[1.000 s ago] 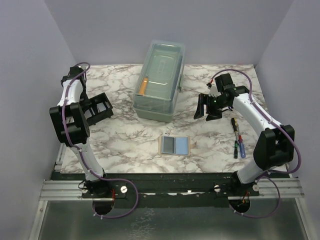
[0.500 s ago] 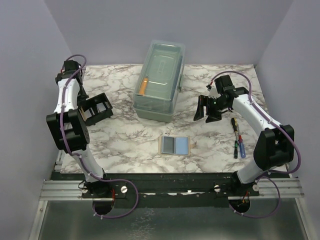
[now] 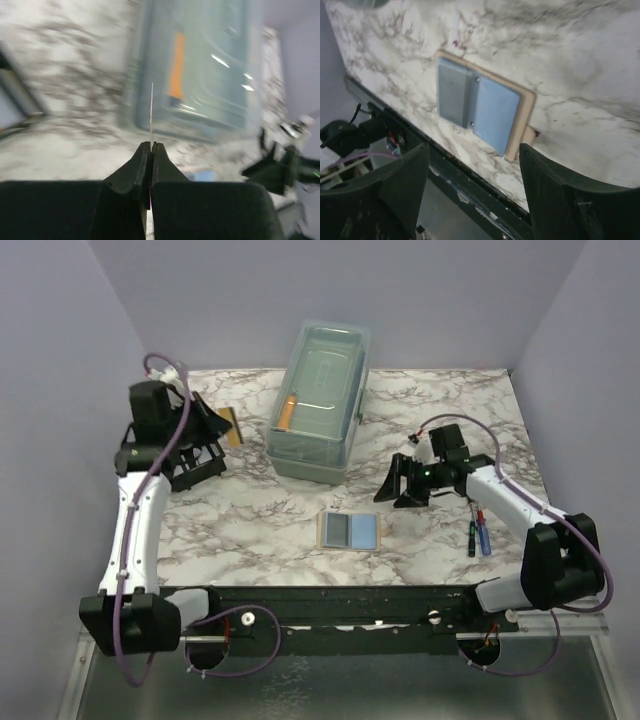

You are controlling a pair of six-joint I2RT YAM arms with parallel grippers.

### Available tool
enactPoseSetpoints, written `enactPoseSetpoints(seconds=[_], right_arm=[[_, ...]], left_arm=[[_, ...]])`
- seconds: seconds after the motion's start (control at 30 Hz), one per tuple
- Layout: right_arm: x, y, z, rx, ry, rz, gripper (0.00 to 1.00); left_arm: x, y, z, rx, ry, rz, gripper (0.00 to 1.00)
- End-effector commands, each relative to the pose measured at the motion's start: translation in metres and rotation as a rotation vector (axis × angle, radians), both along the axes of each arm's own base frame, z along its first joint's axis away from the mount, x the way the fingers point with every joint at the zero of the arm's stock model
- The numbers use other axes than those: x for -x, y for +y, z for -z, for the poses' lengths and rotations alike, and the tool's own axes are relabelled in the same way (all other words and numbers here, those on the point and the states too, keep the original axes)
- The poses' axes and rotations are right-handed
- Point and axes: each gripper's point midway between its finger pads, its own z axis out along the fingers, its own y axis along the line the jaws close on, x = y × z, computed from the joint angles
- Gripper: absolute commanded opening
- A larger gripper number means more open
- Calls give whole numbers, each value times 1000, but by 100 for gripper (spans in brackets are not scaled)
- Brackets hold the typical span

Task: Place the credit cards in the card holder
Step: Pick up the credit card from the storage box, then insert the credit card into the card holder.

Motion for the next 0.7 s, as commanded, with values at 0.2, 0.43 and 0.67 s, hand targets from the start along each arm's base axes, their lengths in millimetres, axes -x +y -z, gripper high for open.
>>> enactPoseSetpoints(seconds=[0.2, 0.43, 0.67], right_arm=[[59, 111, -47, -528, -83, -142, 77], [82, 116, -70, -783, -63, -115, 68], [83, 117, -85, -890, -96, -126, 49]], left_arm=[[108, -202, 41, 531, -165, 581, 0], [146, -225, 59, 683, -196, 599, 0], [154, -241, 74, 709, -134, 625, 0]])
